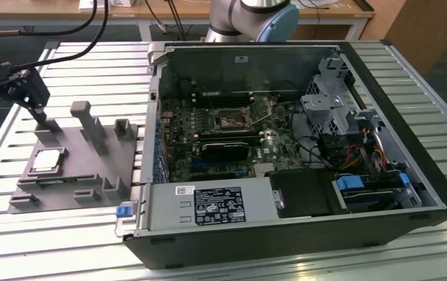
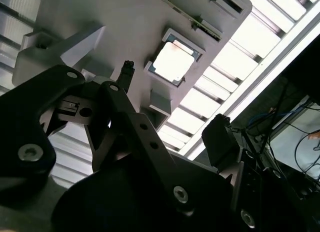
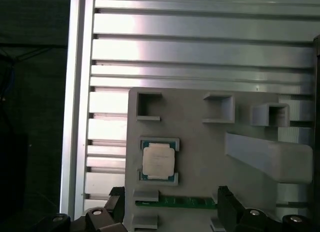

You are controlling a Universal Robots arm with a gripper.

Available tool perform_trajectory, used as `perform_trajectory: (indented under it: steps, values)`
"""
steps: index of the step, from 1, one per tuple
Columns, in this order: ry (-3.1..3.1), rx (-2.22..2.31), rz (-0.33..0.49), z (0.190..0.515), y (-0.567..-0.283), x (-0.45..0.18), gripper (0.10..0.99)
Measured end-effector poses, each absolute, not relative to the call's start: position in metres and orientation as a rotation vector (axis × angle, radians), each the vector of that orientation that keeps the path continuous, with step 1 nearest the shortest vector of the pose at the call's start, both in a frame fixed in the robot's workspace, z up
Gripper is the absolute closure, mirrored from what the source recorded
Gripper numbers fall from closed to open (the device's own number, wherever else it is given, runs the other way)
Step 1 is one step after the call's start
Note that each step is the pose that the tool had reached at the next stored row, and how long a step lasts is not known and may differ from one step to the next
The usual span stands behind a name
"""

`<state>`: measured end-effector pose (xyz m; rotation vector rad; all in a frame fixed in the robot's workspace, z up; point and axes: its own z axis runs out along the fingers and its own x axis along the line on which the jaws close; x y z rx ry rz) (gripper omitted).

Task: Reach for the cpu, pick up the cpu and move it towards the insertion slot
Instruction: 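Pick up the cpu and move it towards the insertion slot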

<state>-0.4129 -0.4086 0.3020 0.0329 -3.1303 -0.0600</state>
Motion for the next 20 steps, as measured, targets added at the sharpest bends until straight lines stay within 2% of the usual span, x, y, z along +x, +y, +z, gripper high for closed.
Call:
perform_trajectory:
  steps: [20]
  values:
    - [-3.125, 0.033, -0.06, 0.267, -0.412, -0.414, 0.263]
